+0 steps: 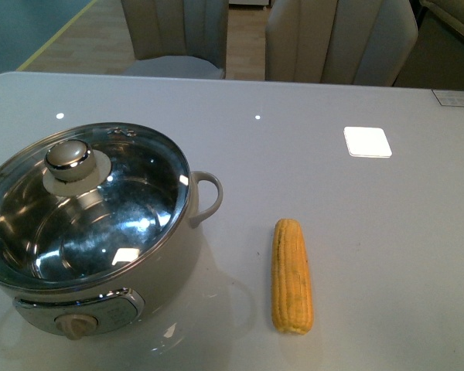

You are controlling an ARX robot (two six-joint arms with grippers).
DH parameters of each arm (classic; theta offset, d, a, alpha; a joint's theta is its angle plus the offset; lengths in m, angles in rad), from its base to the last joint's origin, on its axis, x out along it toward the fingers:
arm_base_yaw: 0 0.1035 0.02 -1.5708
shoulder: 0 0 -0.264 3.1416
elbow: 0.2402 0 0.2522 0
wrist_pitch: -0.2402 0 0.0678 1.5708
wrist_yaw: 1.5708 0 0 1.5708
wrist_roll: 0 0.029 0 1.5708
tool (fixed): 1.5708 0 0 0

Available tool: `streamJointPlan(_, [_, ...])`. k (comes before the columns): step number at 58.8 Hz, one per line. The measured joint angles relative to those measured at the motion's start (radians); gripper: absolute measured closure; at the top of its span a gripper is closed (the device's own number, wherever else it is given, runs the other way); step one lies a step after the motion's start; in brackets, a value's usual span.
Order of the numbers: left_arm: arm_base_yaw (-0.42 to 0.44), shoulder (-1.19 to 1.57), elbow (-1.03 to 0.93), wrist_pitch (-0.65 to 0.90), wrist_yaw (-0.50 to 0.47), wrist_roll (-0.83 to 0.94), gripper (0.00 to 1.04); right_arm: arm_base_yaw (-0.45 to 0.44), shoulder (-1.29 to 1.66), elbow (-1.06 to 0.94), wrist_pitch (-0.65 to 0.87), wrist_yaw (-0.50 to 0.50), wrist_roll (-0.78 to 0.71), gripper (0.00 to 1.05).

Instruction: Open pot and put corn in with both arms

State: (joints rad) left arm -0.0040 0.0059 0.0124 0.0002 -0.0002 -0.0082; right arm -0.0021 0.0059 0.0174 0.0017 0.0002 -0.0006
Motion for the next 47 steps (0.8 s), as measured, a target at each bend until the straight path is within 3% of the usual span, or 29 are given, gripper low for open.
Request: streamJointPlan(47, [0.002,0.002,0.001,-0.004,0.006,-0.007,0.07,0.000,0.000,0.000,0.000,0.000,0.000,0.09])
